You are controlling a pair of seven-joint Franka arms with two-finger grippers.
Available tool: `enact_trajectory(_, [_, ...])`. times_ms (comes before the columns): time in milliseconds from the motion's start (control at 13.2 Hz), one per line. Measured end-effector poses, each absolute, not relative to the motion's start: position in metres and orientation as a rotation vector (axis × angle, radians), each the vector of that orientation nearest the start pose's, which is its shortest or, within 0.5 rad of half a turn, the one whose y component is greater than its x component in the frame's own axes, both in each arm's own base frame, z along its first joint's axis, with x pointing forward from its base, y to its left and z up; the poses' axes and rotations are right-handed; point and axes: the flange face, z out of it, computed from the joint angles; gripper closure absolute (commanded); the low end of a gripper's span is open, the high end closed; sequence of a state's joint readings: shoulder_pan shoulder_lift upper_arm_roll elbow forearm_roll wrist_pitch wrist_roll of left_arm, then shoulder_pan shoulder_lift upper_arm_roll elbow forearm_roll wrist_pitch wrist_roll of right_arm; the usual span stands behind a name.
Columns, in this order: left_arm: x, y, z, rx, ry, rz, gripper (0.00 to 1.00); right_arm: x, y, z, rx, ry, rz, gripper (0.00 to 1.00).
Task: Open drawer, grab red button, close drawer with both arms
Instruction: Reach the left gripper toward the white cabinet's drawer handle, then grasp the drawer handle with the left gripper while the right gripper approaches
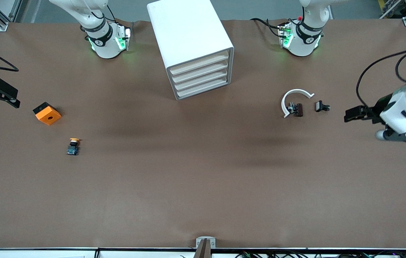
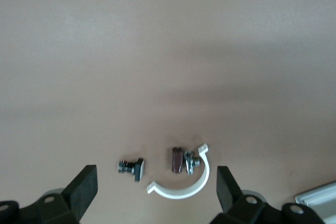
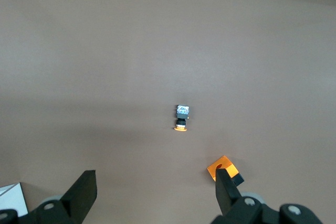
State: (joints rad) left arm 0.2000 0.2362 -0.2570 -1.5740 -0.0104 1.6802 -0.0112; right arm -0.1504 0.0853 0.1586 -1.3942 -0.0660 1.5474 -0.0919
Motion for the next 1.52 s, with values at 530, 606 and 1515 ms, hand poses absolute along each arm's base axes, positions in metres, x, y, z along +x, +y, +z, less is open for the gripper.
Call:
enact_trajectory(530, [0.631,-0.116,0.432,-3.14,-0.443,0.3,0.0,0.579,-0.003,0.658,-3.19,-0.165,-0.111,0.0])
enact_trajectory(606, [0.628,-0.137,0.425,-3.113,-0.541,0.31,0.0,0.579,-0.002,0.659,-3.19,-0.167,-0.116,0.0])
enact_trajectory(1515, [0.595,-0.326,0.298,-2.465,-1.615,0.466,0.0,0.61,0.0,0.595,-3.17,-0.188,0.044,0.0])
